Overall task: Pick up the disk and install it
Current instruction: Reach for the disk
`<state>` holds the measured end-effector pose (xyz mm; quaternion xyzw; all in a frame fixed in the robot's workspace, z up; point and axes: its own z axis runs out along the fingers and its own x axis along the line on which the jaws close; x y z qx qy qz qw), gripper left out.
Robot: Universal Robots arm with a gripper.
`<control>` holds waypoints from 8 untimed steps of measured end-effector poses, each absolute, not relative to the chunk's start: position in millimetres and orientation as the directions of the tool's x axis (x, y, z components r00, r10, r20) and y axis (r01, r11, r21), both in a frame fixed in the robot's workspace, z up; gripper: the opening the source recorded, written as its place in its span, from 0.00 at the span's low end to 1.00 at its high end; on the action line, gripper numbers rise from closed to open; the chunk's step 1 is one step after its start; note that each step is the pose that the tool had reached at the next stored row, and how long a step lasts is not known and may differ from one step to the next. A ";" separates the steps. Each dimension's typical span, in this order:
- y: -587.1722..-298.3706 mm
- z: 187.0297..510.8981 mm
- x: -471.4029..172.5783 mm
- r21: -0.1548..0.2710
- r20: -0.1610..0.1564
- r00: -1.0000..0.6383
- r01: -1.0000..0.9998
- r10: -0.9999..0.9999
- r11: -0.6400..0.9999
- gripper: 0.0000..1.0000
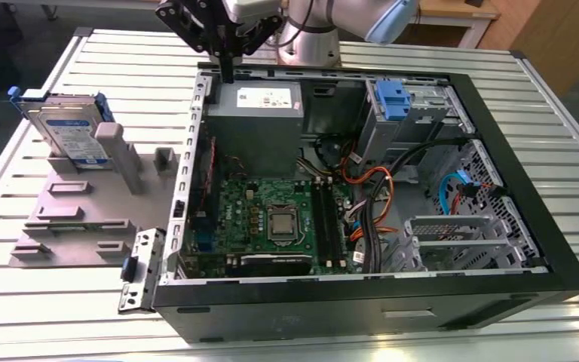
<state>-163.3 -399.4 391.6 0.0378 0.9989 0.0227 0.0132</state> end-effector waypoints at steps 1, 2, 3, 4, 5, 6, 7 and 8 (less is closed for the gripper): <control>-399.5 391.6 -165.2 0.047 -0.025 -0.997 0.075 0.076 0.996 0.11; -399.6 391.5 -167.2 0.047 -0.025 -0.997 0.075 0.076 0.996 0.11; -399.7 391.5 -169.0 0.048 -0.025 -0.997 0.075 0.076 0.996 0.11; -399.8 391.5 -170.5 0.048 -0.025 -0.997 0.075 0.076 0.996 0.11; -399.9 391.5 -171.8 0.048 -0.025 -0.997 0.075 0.076 0.996 0.11; -400.0 391.4 -173.1 0.049 -0.025 -0.997 0.075 0.076 0.996 0.11; -400.0 391.4 -174.1 0.049 -0.025 -0.997 0.075 0.076 0.996 0.11; -400.0 391.4 -174.6 0.049 -0.025 -0.997 0.075 0.076 0.996 0.11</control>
